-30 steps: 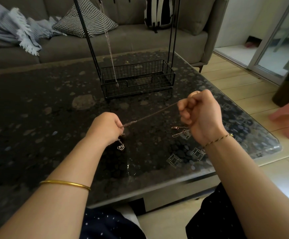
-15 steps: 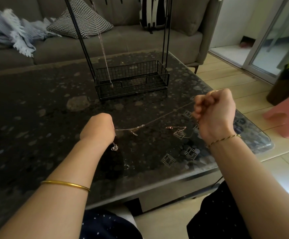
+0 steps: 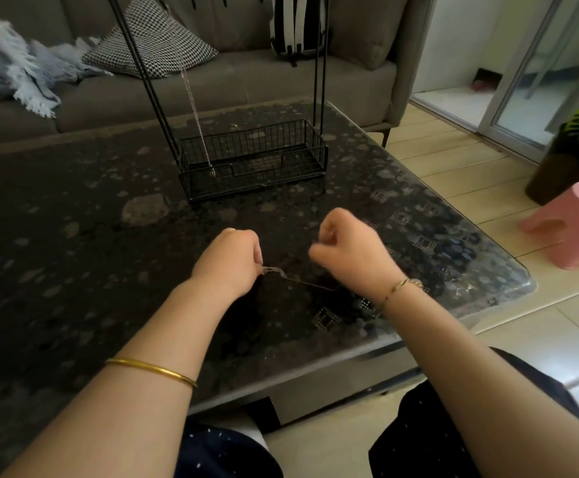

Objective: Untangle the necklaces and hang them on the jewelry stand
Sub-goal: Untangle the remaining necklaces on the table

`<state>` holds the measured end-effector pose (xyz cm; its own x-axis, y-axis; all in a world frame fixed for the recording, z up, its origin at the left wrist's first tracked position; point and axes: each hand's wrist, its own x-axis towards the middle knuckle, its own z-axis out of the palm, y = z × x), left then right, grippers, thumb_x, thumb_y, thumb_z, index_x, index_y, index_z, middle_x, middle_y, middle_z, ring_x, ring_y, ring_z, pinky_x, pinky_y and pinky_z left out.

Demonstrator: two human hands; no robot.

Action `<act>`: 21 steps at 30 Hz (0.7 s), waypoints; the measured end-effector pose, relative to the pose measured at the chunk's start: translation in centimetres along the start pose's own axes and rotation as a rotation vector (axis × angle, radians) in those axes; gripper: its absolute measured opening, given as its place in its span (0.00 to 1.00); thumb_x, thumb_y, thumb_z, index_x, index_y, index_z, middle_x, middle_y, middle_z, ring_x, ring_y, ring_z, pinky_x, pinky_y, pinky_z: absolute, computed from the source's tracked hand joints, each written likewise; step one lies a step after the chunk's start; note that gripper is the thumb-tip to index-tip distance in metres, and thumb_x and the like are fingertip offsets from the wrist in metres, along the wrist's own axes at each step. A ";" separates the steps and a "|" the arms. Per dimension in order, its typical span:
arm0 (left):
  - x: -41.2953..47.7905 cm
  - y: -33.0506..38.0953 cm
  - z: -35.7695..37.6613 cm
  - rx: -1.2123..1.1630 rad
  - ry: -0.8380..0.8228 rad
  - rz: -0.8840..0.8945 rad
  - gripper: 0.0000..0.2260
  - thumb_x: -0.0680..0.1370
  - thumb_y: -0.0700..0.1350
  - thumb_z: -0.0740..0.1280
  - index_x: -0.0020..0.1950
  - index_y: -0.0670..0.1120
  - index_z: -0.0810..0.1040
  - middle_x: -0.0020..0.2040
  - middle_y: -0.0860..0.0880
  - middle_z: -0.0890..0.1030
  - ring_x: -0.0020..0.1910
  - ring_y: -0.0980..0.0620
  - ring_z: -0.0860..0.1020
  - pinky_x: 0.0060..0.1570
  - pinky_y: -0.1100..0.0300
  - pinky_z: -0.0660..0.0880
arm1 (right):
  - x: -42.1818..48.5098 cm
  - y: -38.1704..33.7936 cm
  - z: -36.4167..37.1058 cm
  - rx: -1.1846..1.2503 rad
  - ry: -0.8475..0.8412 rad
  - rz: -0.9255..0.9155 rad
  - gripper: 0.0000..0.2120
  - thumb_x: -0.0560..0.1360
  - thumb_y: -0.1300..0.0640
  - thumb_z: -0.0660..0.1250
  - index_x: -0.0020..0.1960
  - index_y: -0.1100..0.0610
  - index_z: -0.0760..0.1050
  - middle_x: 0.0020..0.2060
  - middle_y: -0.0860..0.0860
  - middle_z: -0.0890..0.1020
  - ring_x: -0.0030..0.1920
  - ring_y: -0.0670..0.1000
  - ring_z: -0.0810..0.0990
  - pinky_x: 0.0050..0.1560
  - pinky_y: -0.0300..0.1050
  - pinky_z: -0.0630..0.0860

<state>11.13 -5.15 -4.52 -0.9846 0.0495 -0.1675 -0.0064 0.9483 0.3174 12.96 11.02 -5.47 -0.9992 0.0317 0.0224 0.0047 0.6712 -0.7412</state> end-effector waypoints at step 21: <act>0.2 -1.4 -0.5 -0.406 0.042 -0.009 0.05 0.81 0.40 0.60 0.46 0.47 0.72 0.41 0.47 0.79 0.36 0.53 0.76 0.33 0.61 0.70 | 0.1 -0.2 -0.1 -0.200 0.135 -0.071 0.05 0.75 0.53 0.64 0.44 0.48 0.78 0.39 0.44 0.79 0.45 0.50 0.78 0.45 0.48 0.77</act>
<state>10.87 -6.67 -4.50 -0.9905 0.0210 -0.1357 -0.0746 0.7476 0.6600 12.90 10.98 -5.26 -0.9833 0.0682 0.1689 -0.0448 0.8082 -0.5872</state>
